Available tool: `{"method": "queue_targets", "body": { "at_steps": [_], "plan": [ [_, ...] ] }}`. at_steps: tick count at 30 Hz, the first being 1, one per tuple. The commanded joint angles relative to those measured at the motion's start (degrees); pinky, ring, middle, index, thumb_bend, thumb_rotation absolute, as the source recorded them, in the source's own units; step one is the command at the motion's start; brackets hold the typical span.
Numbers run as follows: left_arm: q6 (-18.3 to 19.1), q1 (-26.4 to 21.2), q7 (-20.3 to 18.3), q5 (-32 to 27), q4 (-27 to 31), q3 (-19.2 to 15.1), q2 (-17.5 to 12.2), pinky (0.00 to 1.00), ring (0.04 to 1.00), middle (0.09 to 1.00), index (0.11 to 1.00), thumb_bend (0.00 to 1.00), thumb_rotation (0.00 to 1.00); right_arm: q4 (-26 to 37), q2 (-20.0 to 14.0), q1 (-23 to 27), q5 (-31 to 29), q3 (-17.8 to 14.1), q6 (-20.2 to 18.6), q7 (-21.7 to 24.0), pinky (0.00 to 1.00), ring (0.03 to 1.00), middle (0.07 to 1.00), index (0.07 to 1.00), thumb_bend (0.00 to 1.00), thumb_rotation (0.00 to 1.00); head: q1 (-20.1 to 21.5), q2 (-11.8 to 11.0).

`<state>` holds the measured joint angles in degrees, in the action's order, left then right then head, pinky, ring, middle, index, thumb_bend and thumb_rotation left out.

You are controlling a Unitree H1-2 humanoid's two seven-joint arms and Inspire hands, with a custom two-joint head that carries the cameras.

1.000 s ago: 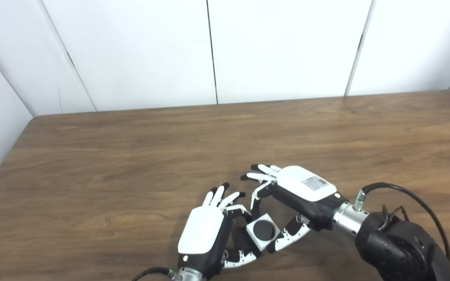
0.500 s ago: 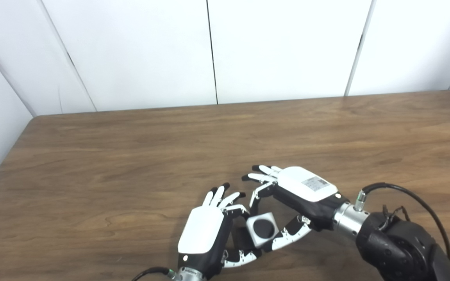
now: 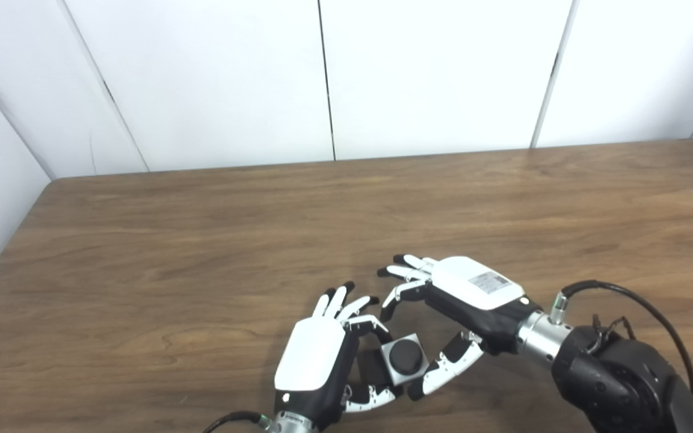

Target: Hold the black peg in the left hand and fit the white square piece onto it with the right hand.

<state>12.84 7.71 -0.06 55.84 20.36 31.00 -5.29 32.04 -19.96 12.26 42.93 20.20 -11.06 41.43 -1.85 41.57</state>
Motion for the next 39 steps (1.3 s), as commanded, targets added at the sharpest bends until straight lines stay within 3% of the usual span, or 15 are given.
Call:
{"method": "queue_targets", "body": {
  "at_steps": [1,17,19,24,29,39],
  "plan": [
    [0.1,0.3,-0.9,0.5,-1.4,0.2,1.9,1.00,0.992,0.871,0.487,0.51,0.07,1.2,-0.1,2.0,-0.2,-1.0,-0.1,-0.6,0.97,1.000,0.935,0.681,1.00,0.38,-0.1,0.0],
    [2.0,-0.1,-2.7,3.3,-1.5,0.0,1.5,1.00,0.967,0.861,0.494,0.51,0.08,2.0,-0.1,1.6,-0.3,-1.9,-0.5,-0.1,0.97,1.000,0.934,0.667,1.00,0.38,-0.2,0.2],
    [2.5,-0.3,-3.3,4.2,-1.7,0.0,1.2,1.00,0.958,0.860,0.582,0.60,0.28,2.0,-0.1,1.5,-0.5,-2.1,-0.5,-0.1,0.98,1.000,0.935,0.668,1.00,0.38,-0.1,0.2],
    [3.7,-0.8,-6.9,6.3,-1.4,0.2,0.6,1.00,0.952,0.869,0.679,0.67,0.46,2.0,-0.2,1.3,-0.6,-2.3,-0.5,-0.1,0.98,1.000,0.937,0.666,1.00,0.38,-0.1,0.3],
    [4.0,-0.8,-9.5,7.0,-0.9,-0.1,0.6,0.98,0.938,0.878,0.740,0.70,0.51,2.1,-0.3,1.1,-0.6,-2.4,-0.4,-0.2,0.98,1.000,0.940,0.664,1.00,0.38,-0.2,0.2],
    [4.0,-0.6,-10.6,8.6,-0.6,-0.3,0.7,0.96,0.949,0.917,0.837,0.75,0.58,2.2,-0.3,0.8,-0.9,-2.9,-1.0,-0.3,0.99,1.000,0.937,0.650,1.00,0.36,-0.2,0.2]
  ]
}}
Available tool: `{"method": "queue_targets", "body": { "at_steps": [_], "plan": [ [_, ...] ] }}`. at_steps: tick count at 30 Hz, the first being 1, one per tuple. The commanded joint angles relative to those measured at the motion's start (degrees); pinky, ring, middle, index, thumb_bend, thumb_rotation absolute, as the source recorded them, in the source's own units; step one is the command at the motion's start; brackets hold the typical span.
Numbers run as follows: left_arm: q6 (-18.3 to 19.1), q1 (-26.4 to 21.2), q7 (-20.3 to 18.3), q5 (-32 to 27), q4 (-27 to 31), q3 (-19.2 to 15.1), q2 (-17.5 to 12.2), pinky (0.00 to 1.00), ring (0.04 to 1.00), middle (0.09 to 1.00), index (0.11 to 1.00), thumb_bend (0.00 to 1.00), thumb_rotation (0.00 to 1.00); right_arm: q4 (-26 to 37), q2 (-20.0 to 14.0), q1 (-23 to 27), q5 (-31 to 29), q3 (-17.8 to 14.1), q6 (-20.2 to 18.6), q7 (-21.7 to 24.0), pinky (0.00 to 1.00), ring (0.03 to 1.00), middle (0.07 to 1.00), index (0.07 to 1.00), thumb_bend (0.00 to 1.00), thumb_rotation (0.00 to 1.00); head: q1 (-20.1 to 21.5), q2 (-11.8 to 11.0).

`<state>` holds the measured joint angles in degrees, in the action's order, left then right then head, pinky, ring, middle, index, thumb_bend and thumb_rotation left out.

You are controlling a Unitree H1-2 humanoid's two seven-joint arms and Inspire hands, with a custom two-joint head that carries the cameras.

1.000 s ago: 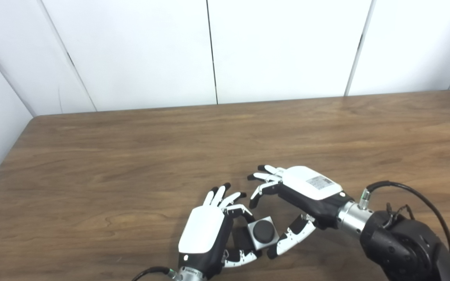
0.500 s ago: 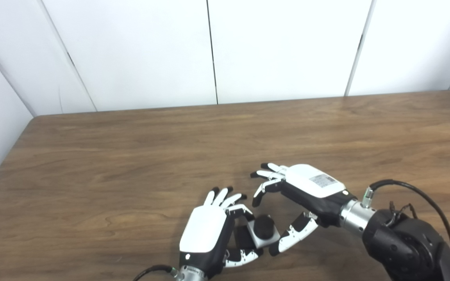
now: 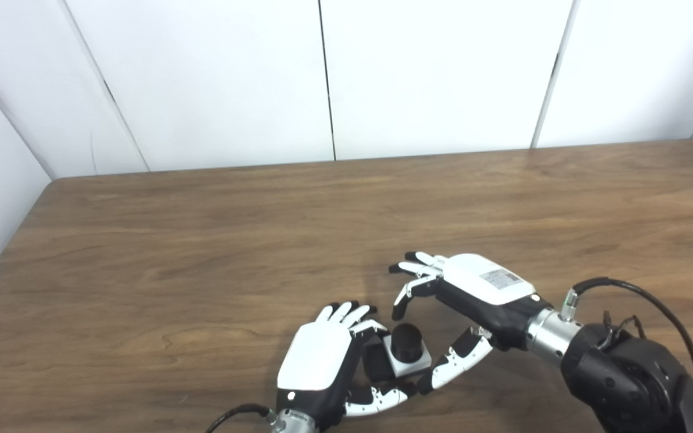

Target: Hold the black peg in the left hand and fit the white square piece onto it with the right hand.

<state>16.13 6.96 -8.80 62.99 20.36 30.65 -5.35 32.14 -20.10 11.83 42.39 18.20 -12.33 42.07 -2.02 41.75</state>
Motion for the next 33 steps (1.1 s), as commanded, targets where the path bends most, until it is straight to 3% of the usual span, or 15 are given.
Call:
{"method": "queue_targets", "body": {
  "at_steps": [1,13,19,25,33],
  "plan": [
    [0.9,0.1,-2.1,1.8,-0.6,0.0,0.8,0.96,0.953,0.923,0.846,0.77,0.59,2.1,-0.2,1.1,-0.4,-0.9,0.3,-1.0,0.99,1.000,0.936,0.649,1.00,0.36,0.0,0.0],
    [0.9,0.4,-3.0,3.2,-0.1,-0.3,1.0,0.97,0.984,0.971,0.937,0.88,0.66,1.8,-0.3,1.1,-0.8,-1.1,0.3,-1.4,0.99,1.000,0.935,0.643,1.00,0.36,0.0,-0.2],
    [0.9,0.8,-3.0,2.6,0.8,-0.7,1.4,0.98,0.999,0.996,0.979,0.90,0.66,1.8,-0.4,1.1,-0.7,-1.3,-0.1,-1.2,0.99,1.000,0.939,0.646,1.00,0.37,-0.1,-0.4],
    [2.0,0.6,-5.5,3.7,2.5,-1.2,1.6,1.00,1.000,1.000,0.996,0.91,0.70,1.6,-0.6,1.4,-1.0,-2.0,-0.4,-1.3,1.00,1.000,0.940,0.656,1.00,0.35,-0.4,-0.6],
    [2.7,0.6,-7.5,1.8,4.9,-3.0,2.6,1.00,1.000,1.000,1.000,0.91,0.66,0.8,-0.6,1.6,-1.6,-2.7,-0.2,-1.7,1.00,1.000,0.939,0.650,1.00,0.34,-0.5,-0.8]
  ]
}}
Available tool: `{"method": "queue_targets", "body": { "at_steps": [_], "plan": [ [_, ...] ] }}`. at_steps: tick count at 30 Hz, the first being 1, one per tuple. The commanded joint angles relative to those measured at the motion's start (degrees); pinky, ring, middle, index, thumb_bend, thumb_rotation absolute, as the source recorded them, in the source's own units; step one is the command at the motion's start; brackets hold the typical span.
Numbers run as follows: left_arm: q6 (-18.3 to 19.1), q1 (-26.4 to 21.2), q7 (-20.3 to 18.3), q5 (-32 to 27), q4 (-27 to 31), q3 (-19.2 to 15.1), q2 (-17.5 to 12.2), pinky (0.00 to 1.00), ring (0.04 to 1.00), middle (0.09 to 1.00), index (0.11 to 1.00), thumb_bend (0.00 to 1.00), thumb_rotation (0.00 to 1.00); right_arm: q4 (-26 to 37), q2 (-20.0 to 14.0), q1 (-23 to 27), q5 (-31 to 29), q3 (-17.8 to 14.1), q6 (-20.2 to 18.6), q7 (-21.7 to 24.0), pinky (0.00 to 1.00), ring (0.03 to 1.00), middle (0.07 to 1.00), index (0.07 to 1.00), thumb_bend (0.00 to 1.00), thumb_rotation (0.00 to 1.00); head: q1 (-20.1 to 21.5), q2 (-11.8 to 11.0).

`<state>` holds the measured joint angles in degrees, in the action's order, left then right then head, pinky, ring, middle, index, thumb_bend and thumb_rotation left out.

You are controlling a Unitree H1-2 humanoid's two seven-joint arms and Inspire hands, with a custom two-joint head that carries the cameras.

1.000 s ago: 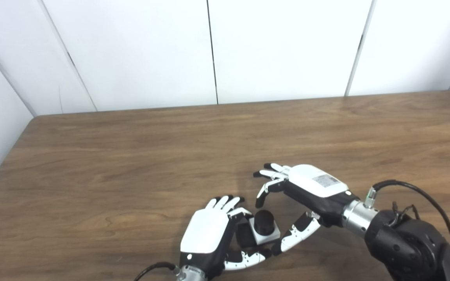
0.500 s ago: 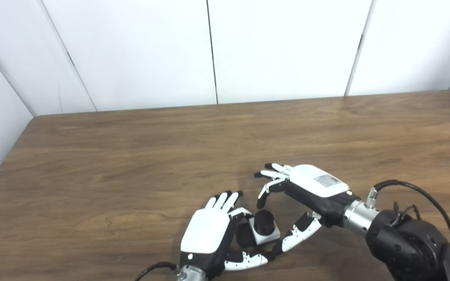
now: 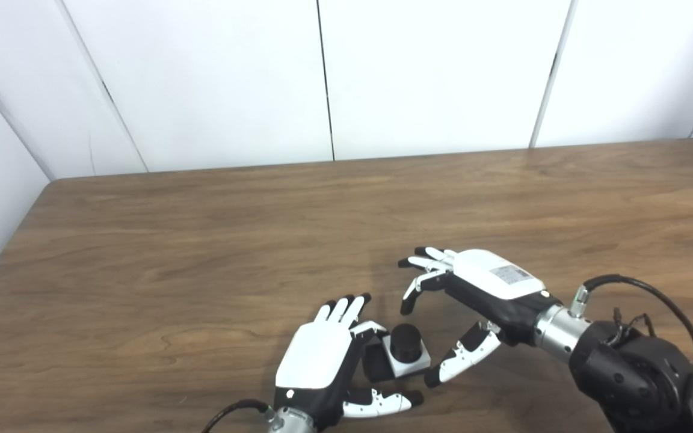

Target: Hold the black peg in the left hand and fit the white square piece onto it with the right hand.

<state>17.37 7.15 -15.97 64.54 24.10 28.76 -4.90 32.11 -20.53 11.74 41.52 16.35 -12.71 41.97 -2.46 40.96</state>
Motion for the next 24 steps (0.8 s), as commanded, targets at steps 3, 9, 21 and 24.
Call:
{"method": "queue_targets", "body": {
  "at_steps": [3,9,21,24],
  "plan": [
    [1.4,0.4,-0.9,0.0,2.0,-1.6,2.3,1.00,1.000,1.000,1.000,0.90,0.65,0.6,-0.2,1.7,-0.6,-1.0,0.3,-1.7,0.99,1.000,0.940,0.652,1.00,0.33,-0.1,-0.1],
    [1.6,0.4,-1.8,-0.2,4.0,-2.1,2.7,1.00,1.000,1.000,0.997,0.91,0.65,-0.1,-0.2,1.8,-0.7,-1.1,0.6,-2.1,0.99,1.000,0.938,0.652,1.00,0.33,-0.3,-0.3],
    [2.2,-0.3,-3.2,0.8,7.4,-2.7,3.0,1.00,1.000,1.000,0.974,0.90,0.69,-1.2,-0.6,2.0,-1.1,-1.1,0.8,-2.5,0.99,1.000,0.939,0.650,1.00,0.34,-0.4,-0.5],
    [2.1,-0.6,-3.3,0.7,8.0,-3.2,3.1,1.00,1.000,0.995,0.969,0.90,0.70,-1.2,-0.7,2.1,-1.1,-1.1,0.7,-2.7,0.99,1.000,0.938,0.650,1.00,0.33,-0.4,-0.5]
  ]
}}
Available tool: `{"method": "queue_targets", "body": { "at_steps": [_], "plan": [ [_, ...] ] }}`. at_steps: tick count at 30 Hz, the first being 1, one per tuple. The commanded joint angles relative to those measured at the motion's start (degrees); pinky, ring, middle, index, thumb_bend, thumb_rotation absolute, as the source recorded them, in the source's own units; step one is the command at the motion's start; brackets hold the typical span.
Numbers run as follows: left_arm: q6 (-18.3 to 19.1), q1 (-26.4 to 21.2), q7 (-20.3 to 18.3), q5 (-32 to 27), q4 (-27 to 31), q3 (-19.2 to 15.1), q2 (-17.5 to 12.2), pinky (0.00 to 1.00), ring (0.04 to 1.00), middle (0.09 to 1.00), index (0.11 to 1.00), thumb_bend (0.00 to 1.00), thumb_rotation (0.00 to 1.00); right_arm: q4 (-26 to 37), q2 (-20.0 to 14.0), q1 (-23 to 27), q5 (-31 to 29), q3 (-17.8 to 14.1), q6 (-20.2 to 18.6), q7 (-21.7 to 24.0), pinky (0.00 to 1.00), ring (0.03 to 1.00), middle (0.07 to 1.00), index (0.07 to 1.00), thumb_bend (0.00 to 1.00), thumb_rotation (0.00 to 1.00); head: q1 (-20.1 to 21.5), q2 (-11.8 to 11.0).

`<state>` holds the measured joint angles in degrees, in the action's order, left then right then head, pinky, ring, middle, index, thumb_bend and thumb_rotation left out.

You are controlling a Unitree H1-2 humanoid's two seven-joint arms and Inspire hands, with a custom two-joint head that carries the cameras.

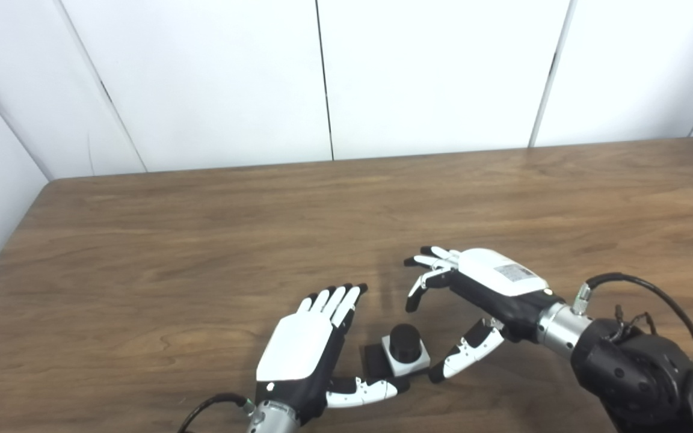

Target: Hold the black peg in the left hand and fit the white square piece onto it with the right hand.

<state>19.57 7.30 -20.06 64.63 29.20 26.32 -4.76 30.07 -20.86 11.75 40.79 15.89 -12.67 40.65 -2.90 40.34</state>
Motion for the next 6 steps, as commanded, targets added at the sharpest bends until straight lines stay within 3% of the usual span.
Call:
{"method": "queue_targets", "body": {
  "at_steps": [1,6],
  "plan": [
    [-0.1,-0.8,0.6,0.6,3.2,-1.0,3.0,1.00,1.000,0.994,0.968,0.90,0.70,0.8,-0.4,2.1,-0.4,-0.7,0.6,-1.5,0.99,1.000,0.938,0.650,1.00,0.33,0.0,0.1],
    [0.0,-1.3,-0.4,0.0,4.7,-2.5,2.8,1.00,1.000,0.988,0.966,0.90,0.70,0.7,-0.7,2.3,-0.1,-0.8,1.0,-1.9,0.99,1.000,0.935,0.650,1.00,0.34,0.0,-0.1]
  ]
}}
